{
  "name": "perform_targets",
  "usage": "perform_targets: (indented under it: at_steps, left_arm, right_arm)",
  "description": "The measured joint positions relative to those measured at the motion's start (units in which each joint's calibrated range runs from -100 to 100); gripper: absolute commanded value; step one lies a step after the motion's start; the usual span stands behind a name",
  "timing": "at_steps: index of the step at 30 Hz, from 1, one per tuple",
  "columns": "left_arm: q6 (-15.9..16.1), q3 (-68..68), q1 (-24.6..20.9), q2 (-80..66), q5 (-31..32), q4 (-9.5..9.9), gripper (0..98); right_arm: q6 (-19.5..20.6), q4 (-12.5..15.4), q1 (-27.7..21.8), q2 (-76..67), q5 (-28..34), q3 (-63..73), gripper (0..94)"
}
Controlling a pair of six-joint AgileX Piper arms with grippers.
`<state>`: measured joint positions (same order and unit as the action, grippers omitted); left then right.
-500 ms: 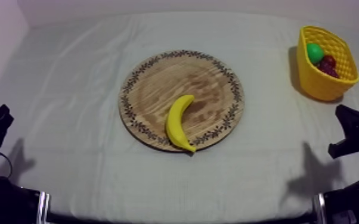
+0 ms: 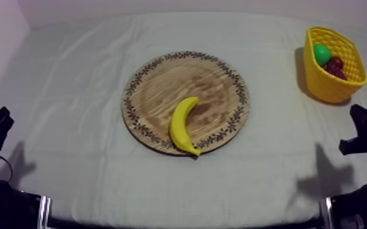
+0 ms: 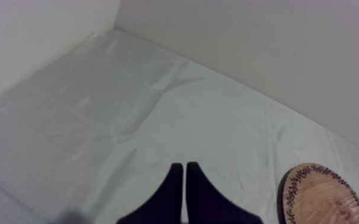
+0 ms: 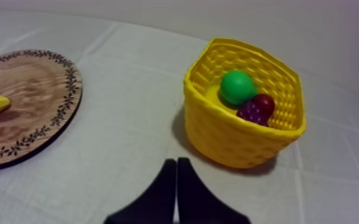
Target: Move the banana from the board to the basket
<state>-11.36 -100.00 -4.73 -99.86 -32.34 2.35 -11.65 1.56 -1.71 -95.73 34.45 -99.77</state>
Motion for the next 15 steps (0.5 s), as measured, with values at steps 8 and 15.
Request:
perform_targets:
  at_steps: [8, 15]
  left_arm:
    - [0.0, 0.0, 0.0, 0.0, 0.0, 0.0, 0.1]
    - [0.0, 0.0, 0.0, 0.0, 0.0, 0.0, 0.1]
  right_arm:
    - [-1.3, 0.7, 0.7, 1.6, -0.3, 0.6, 0.2]
    - [2.1, -1.0, 0.9, 11.7, 2.0, 10.1, 0.2]
